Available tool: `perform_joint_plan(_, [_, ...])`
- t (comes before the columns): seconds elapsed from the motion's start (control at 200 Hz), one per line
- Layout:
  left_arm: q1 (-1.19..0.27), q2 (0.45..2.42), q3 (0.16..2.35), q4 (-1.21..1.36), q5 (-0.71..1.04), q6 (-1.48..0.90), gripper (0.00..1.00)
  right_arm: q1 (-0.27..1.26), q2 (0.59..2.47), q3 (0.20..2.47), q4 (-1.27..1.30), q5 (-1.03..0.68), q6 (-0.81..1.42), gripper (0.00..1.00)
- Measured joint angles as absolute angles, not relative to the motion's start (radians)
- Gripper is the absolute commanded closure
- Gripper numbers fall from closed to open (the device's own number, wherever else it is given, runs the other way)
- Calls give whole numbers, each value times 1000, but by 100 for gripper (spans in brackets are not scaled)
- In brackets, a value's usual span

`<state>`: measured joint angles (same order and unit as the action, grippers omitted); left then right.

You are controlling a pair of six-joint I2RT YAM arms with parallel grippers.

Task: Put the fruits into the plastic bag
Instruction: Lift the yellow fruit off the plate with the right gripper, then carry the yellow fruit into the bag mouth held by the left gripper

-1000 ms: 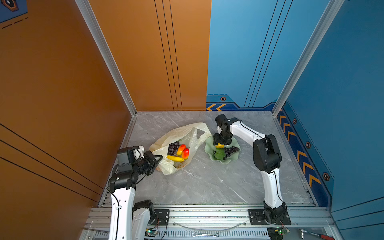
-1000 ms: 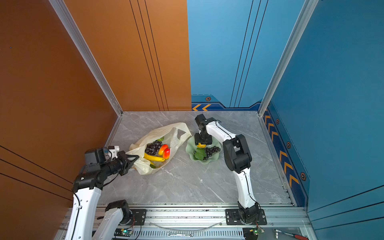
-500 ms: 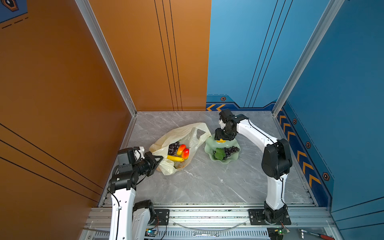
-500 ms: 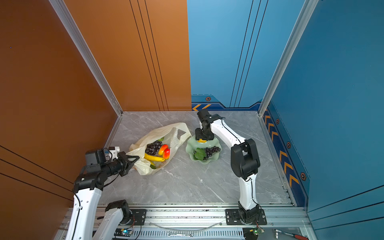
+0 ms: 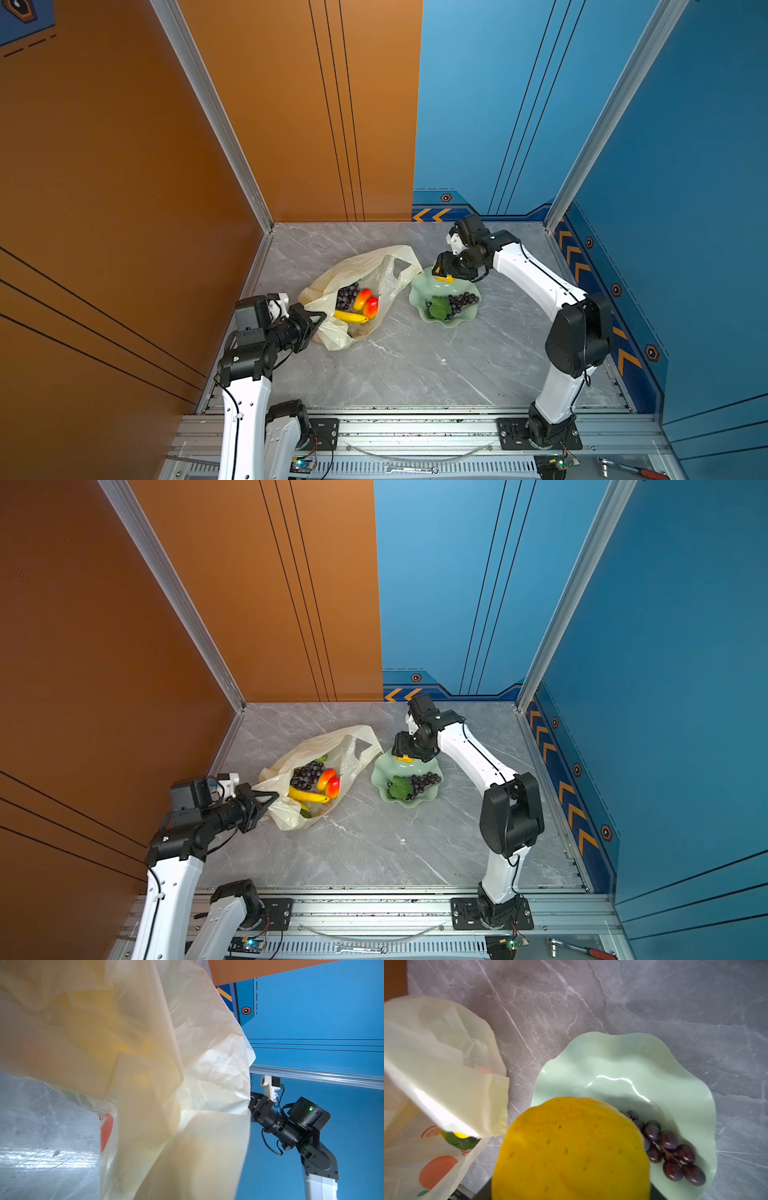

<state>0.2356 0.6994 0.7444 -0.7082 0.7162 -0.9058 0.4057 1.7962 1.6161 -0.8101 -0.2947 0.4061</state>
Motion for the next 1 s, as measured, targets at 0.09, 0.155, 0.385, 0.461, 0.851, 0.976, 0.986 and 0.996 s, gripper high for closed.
perform_joint_plan(0.09, [236, 702, 747, -708, 716, -905, 100, 406, 1751, 1592, -787, -343, 433, 37])
perform_joint_plan(0.155, [236, 706, 749, -708, 716, -905, 100, 407, 1719, 1576, -764, -381, 461, 37])
perform_joint_plan(0.385, [236, 713, 758, -707, 717, -910, 100, 505, 1655, 1526, -605, -502, 604, 37])
perform_joint_plan(0.461, [235, 715, 766, -707, 717, -913, 100, 565, 1662, 1526, -549, -533, 644, 37])
perform_joint_plan(0.851, [228, 726, 787, -699, 717, -926, 100, 804, 1955, 1641, -370, -641, 765, 37])
perform_joint_plan(0.976, [228, 728, 798, -696, 717, -932, 100, 813, 2041, 1692, -364, -656, 779, 37])
perform_joint_plan(0.986, [228, 728, 799, -696, 717, -932, 100, 813, 2046, 1698, -364, -655, 780, 36])
perform_joint_plan(0.996, [228, 728, 799, -696, 717, -932, 100, 812, 2055, 1706, -362, -655, 780, 36])
